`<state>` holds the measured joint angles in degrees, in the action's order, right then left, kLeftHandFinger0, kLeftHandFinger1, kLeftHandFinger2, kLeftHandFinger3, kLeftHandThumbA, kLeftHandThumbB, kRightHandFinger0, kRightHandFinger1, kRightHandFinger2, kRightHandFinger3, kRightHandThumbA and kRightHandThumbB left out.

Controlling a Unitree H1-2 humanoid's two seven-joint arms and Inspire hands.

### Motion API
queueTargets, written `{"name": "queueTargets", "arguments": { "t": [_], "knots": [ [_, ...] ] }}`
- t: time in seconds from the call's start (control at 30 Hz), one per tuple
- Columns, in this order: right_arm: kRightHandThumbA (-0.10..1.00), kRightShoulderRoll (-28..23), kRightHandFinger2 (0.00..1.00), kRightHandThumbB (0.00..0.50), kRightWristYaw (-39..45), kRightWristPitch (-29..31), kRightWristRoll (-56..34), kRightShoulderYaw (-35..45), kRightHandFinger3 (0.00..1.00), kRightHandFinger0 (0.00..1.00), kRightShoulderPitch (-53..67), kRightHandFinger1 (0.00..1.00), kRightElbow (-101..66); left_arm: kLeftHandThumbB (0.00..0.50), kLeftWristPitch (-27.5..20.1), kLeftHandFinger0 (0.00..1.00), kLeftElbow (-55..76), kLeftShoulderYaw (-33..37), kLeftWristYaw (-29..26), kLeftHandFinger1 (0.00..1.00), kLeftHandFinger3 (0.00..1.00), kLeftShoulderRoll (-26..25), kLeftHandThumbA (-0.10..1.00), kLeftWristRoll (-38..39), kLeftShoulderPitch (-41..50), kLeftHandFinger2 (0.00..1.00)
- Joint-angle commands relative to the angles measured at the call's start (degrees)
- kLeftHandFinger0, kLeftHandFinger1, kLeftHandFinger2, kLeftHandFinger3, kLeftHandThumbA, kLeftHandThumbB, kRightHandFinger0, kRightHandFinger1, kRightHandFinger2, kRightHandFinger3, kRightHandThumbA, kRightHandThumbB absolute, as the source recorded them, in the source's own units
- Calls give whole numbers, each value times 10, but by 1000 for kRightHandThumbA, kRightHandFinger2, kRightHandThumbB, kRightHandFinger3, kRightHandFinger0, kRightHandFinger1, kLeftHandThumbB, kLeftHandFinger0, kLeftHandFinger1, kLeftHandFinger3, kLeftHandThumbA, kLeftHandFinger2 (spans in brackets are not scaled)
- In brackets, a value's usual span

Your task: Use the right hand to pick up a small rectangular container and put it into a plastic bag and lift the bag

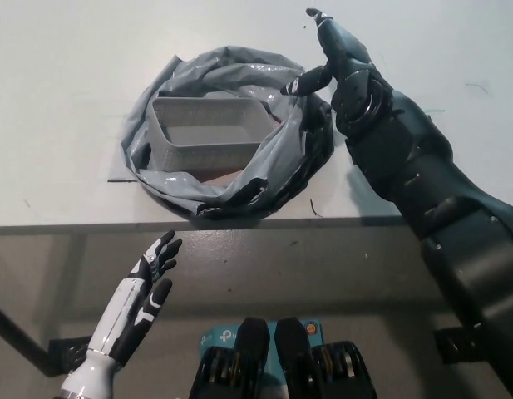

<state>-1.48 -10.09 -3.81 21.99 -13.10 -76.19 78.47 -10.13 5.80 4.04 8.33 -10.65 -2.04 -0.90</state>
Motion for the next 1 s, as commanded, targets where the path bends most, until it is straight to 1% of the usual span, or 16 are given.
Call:
{"name": "queueTargets", "arguments": {
  "t": [0.0, 0.27, 0.37, 0.43, 0.47, 0.53, 0.6, 0.63, 0.7, 0.73, 0.77, 0.8, 0.83, 0.87, 0.9, 0.97],
  "knots": [
    [970, 4, 1000, 469, -7, -6, -22, 11, 1000, 1000, -32, 1000, 5, 243, -25, 1000, 8, 1, 6, 1000, 1000, -5, 927, -1, -5, 1000],
    [936, 18, 1000, 465, 5, -24, -33, 13, 1000, 1000, -14, 1000, 19, 263, -25, 1000, 9, 2, 5, 1000, 1000, -5, 919, -5, -7, 1000],
    [991, 20, 1000, 454, 27, -40, -23, -1, 1000, 1000, -12, 1000, 25, 255, -26, 1000, 8, 4, 8, 1000, 1000, -6, 908, -4, -9, 1000],
    [959, 20, 1000, 433, 26, -43, -18, -7, 1000, 1000, -13, 1000, 28, 255, -26, 1000, 7, 5, 8, 1000, 1000, -7, 904, -4, -12, 1000],
    [956, 21, 1000, 429, 23, -45, -17, -9, 1000, 842, -13, 998, 29, 255, -26, 1000, 7, 5, 8, 1000, 1000, -8, 903, -4, -13, 1000],
    [973, 21, 962, 425, 26, -48, -14, -15, 1000, 662, -13, 818, 30, 257, -23, 1000, 8, 5, 9, 1000, 1000, -10, 902, -6, -15, 1000],
    [951, 22, 756, 391, 31, -56, -6, -26, 940, 420, -14, 576, 31, 261, -18, 1000, 10, 7, 9, 1000, 1000, -11, 903, -9, -17, 1000],
    [951, 22, 723, 385, 31, -57, -6, -28, 917, 388, -14, 546, 31, 262, -19, 1000, 10, 7, 9, 1000, 1000, -11, 904, -10, -17, 1000],
    [864, 24, 638, 349, 28, -68, -6, -31, 910, 464, -17, 531, 32, 259, -16, 1000, 10, 8, 9, 1000, 1000, -11, 897, -8, -18, 1000],
    [771, 26, 830, 318, 26, -75, -4, -35, 933, 659, -18, 775, 33, 258, -17, 1000, 10, 8, 10, 1000, 1000, -12, 896, -7, -19, 1000],
    [646, 27, 870, 294, 24, -84, -2, -40, 924, 749, -20, 862, 33, 261, -16, 1000, 11, 9, 11, 1000, 1000, -13, 898, -6, -19, 1000],
    [591, 28, 863, 279, 24, -87, -1, -42, 918, 742, -21, 851, 33, 267, -15, 1000, 11, 9, 11, 1000, 1000, -14, 903, -7, -19, 1000],
    [522, 27, 733, 261, 24, -93, -2, -44, 878, 599, -23, 695, 33, 266, -12, 1000, 12, 10, 11, 1000, 1000, -14, 904, -7, -22, 1000],
    [522, 27, 733, 261, 24, -93, -2, -44, 878, 599, -23, 695, 33, 266, -12, 1000, 12, 10, 11, 1000, 1000, -14, 904, -7, -22, 1000],
    [448, 26, 521, 225, 25, -95, 0, -48, 671, 423, -24, 485, 32, 259, -17, 1000, 10, 11, 10, 1000, 1000, -15, 905, -9, -23, 1000],
    [389, 25, 450, 201, 27, -92, 1, -52, 580, 240, -24, 383, 30, 257, -21, 1000, 7, 11, 10, 1000, 1000, -16, 903, -10, -25, 1000]
  ]
}}
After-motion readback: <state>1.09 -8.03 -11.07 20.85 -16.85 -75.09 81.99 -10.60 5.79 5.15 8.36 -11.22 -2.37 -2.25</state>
